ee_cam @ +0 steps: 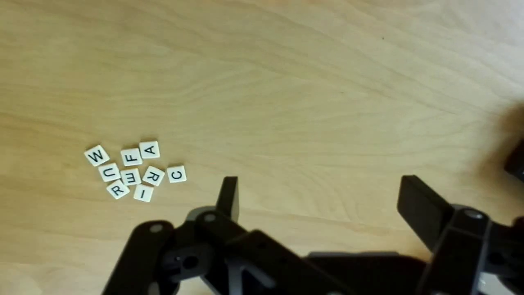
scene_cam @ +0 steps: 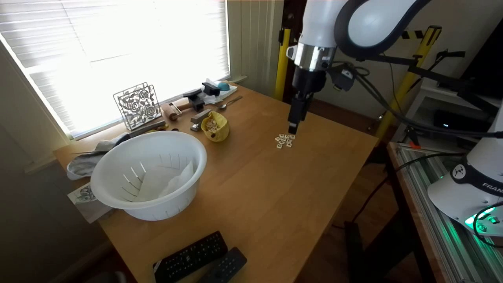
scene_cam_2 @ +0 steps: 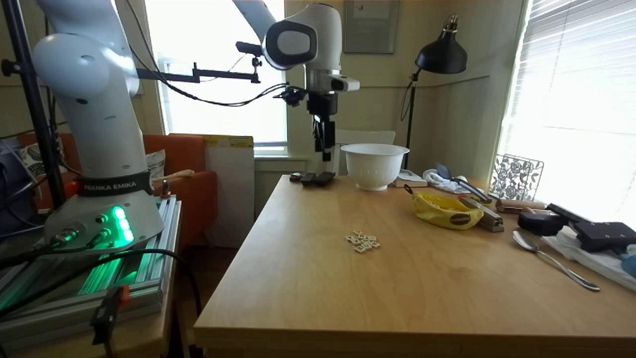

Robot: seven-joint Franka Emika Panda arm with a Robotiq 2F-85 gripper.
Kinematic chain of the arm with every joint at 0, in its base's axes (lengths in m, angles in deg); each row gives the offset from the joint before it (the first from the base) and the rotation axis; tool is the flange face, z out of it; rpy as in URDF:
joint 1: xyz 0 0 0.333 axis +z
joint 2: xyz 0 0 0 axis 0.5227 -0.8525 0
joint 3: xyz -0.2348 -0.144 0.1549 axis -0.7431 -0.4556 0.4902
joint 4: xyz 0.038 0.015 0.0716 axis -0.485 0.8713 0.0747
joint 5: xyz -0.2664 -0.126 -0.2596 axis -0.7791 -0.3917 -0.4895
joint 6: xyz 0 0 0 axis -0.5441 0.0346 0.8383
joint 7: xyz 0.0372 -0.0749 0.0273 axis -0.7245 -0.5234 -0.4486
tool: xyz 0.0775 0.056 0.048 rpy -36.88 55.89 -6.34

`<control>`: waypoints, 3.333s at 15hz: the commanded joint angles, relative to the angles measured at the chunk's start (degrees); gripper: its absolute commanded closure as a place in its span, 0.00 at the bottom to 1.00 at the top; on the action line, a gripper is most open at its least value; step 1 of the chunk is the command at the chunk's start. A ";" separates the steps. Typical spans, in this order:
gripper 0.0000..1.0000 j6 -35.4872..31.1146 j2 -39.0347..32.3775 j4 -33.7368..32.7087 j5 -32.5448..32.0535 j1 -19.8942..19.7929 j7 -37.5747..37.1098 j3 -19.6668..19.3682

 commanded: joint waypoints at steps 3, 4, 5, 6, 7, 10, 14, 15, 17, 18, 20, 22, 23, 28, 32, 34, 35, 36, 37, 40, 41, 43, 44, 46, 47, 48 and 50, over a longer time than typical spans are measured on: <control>0.00 -9.62 -9.35 -1.91 8.94 0.57 12.26 1.37; 0.00 -10.61 -10.60 -2.28 10.12 0.15 14.48 1.84; 0.00 -11.30 -11.99 -2.91 10.68 -0.38 16.31 2.18; 0.00 -11.74 -13.23 -3.53 11.62 -0.96 18.03 2.58; 0.00 -12.14 -14.68 -4.32 10.75 -1.54 18.32 2.52; 0.00 -11.99 -18.12 -6.82 9.38 -3.82 18.87 2.34; 0.00 -11.57 -21.67 -9.53 7.75 -6.87 18.00 1.70; 0.00 -8.86 -22.11 -10.21 8.17 -7.74 18.13 2.14; 0.00 -10.67 -20.75 -8.42 7.81 -7.77 17.27 2.38; 0.00 -10.50 -21.22 -8.74 7.80 -8.05 17.29 2.39; 0.00 -10.30 -21.65 -9.14 7.80 -8.11 17.29 2.52; 0.00 -10.27 -21.65 -9.19 7.81 -8.10 17.30 2.60; 0.00 -12.44 -21.91 -8.81 6.64 -7.65 16.93 1.98; 0.00 -18.95 -24.00 -9.14 8.20 -10.59 21.86 4.01; 0.41 -22.77 -26.32 -9.51 7.09 -12.57 22.14 4.92; 0.56 -24.16 -27.39 -9.52 7.24 -13.81 22.08 5.93; 0.62 -24.78 -28.00 -9.66 7.01 -14.30 21.96 6.18; 0.70 -25.56 -28.49 -9.76 6.54 -14.48 21.44 6.12; 0.76 -25.97 -28.79 -9.81 6.39 -14.96 21.35 6.45; 0.96 -27.62 -29.57 -9.33 5.17 -14.33 18.64 5.46; 1.00 -27.68 -29.51 -9.02 4.64 -13.68 17.35 4.67; 1.00 -27.60 -29.44 -8.81 3.69 -13.09 15.53 3.76; 1.00 -27.55 -29.28 -8.66 3.07 -12.71 14.58 3.21; 1.00 -27.53 -29.07 -8.45 1.53 -11.83 12.94 1.81; 1.00 -27.44 -28.92 -8.44 1.34 -11.95 12.32 1.75; 1.00 -26.90 -28.74 -8.45 1.12 -12.03 11.82 1.71; 1.00 -26.47 -28.72 -8.35 0.52 -11.65 10.88 1.25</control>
